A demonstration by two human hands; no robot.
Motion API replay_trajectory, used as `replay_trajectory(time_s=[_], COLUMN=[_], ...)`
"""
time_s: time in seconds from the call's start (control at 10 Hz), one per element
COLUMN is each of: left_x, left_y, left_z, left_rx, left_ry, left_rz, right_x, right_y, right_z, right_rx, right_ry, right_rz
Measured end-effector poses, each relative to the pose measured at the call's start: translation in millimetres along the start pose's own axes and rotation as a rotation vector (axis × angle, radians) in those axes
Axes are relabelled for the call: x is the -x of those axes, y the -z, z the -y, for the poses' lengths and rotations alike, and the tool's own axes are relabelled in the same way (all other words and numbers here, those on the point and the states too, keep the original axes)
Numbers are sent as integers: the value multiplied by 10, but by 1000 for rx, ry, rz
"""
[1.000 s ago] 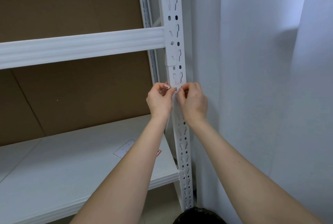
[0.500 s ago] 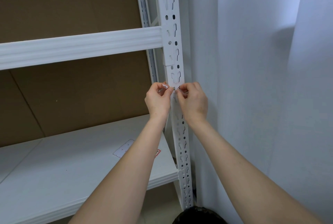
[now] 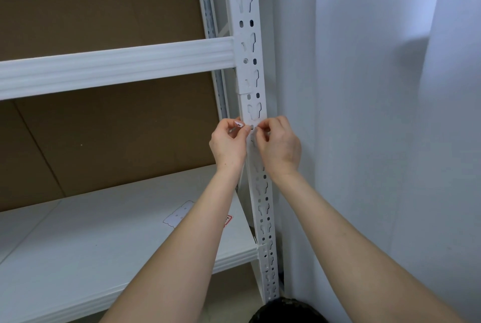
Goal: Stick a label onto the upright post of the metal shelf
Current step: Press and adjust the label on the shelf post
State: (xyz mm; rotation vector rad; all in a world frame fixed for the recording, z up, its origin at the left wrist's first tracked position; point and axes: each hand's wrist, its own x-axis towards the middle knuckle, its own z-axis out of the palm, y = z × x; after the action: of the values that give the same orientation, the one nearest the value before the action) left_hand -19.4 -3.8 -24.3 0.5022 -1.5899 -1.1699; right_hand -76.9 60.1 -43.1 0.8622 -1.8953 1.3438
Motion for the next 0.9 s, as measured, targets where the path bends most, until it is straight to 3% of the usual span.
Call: replay_trajectory(time_s=[0.3,0.9], left_x=[0,0], left_y=[4,5], left_z=[3,-13], left_rx=[-10,-19], left_ry=[-6,-9], left_rz=[1,1], right_x=[-10,-21], right_y=[-19,32], right_z=[33,56], right_rx=[65,-26], right_ry=[-68,-152], right_rz=[88,132])
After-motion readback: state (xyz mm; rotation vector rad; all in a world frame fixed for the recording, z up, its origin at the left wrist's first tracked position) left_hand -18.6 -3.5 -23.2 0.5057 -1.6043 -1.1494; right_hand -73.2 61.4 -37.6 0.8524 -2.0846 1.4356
